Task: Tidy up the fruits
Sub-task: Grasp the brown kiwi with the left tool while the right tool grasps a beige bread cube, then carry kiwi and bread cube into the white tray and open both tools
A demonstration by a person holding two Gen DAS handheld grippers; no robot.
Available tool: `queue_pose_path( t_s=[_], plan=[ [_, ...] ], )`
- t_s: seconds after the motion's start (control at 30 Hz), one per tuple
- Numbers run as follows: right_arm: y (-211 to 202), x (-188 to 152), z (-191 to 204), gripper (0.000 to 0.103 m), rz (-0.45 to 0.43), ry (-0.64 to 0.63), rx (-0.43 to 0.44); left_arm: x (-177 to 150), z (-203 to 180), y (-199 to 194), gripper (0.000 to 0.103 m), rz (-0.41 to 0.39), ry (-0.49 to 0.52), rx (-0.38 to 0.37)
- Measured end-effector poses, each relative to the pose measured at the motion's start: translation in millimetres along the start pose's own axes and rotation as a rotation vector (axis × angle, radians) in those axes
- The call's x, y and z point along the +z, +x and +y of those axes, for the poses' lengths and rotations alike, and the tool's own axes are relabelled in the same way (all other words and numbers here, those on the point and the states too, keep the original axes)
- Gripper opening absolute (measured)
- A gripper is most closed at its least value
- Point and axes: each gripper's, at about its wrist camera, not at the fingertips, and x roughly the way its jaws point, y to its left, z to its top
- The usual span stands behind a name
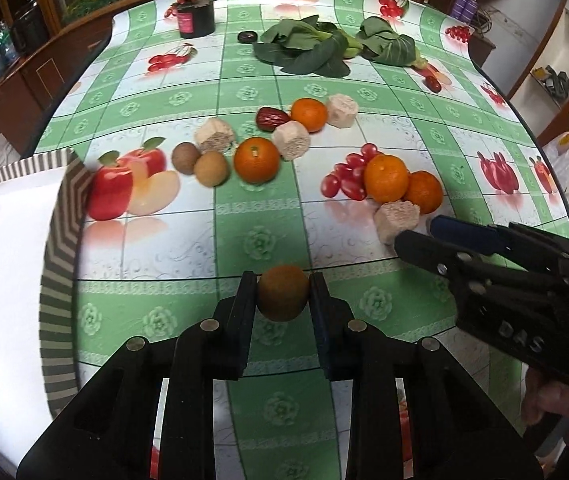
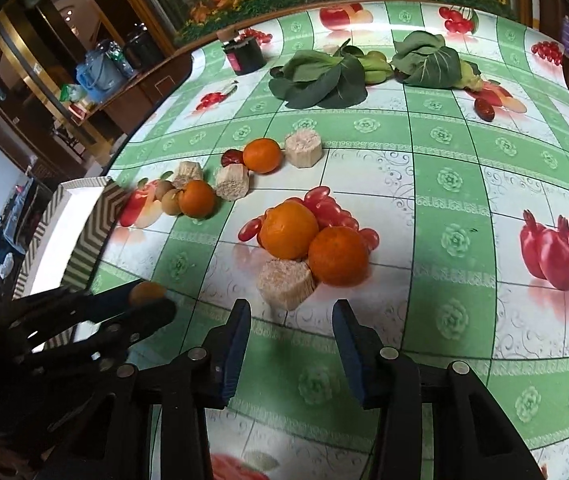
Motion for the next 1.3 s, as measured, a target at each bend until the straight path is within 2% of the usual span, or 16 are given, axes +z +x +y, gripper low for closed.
queue_pose_path(
  t_s=[0.17,0.3,0.37,0.6,0.93,1.3],
  plan=[
    [8.5,4.5,5.7,0.042,-0.013,-0.007,-0.027,-1.6,6.0,-2.6,0.025,0.002,0.003,0.015],
    [13.1,4.8,15.6,0.032,-0.012,-0.082,-0.083,-3.7,9.3,-2.2,0.025,0.016,0.001,0.014],
    [12.2,3.3,18.0,0.032,-0.003,-0.105,-0.094,-5.2,10.2,-2.8,0.025,0.019,0.001,0.014],
    [-4.2,-6.6,11.5,0.032,-0.008,-0.051,-0.095,-9.6,14.1,-9.0,0.025,0.022,0.008,0.019],
    [-28.6,-8.2,44.5,0.031,-0.05,-0.054,-0.037,-10.7,34.3,-31.5,0.025,-0.012,0.0,0.027],
    [-14.7,6.4,113.3,0.031,-0.057,-0.131,0.06,-12.9,93.2,-55.0,0.025,-0.056,-0.06,0.096]
  ],
)
